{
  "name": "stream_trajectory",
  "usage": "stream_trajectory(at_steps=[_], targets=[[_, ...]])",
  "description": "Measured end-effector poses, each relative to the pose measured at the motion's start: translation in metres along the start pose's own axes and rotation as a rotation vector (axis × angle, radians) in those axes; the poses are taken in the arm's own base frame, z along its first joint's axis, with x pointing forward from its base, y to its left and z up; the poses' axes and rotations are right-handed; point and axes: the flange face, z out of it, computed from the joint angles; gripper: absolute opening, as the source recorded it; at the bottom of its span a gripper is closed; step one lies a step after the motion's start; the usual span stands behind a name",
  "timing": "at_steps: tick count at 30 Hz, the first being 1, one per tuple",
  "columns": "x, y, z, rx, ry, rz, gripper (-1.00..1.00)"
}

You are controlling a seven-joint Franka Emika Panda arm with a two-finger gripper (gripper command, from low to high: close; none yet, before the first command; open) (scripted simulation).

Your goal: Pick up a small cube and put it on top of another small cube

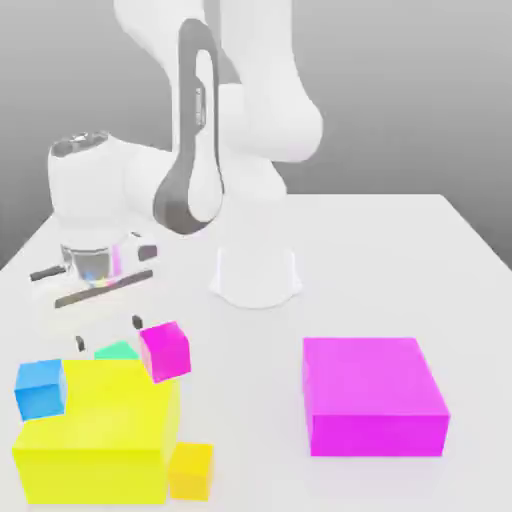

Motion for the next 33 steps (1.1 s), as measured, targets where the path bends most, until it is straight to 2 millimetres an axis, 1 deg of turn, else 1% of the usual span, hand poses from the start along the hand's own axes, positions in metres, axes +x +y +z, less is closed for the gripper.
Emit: stream_trajectory(at_steps=[4, 5, 11, 12, 16, 20, 21, 23, 25, 28, 31, 33], targets=[[0.002, 0.002, 0.032, -0.002, 0.002, -0.002, 0.00], [0.003, 0.002, 0.037, -0.002, 0.003, -0.002, -1.00], [0.003, 0.002, 0.038, -0.001, 0.001, -0.003, -1.00], [0.003, 0.002, 0.035, 0.000, 0.001, -0.002, -1.00], [0.000, 0.001, 0.008, 0.000, -0.001, 0.000, -1.00], [0.002, 0.002, -0.022, 0.000, 0.001, -0.005, -1.00], [-0.001, 0.004, -0.030, 0.002, 0.003, -0.028, -1.00], [-0.013, 0.012, -0.048, 0.007, 0.008, -0.110, -1.00], [-0.027, 0.022, -0.069, 0.011, 0.012, -0.206, -1.00], [-0.046, 0.045, -0.103, 0.012, 0.013, -0.361, -1.00], [-0.060, 0.073, -0.140, 0.008, 0.010, -0.521, -1.00], [-0.065, 0.094, -0.164, 0.002, 0.004, -0.630, -1.00]])
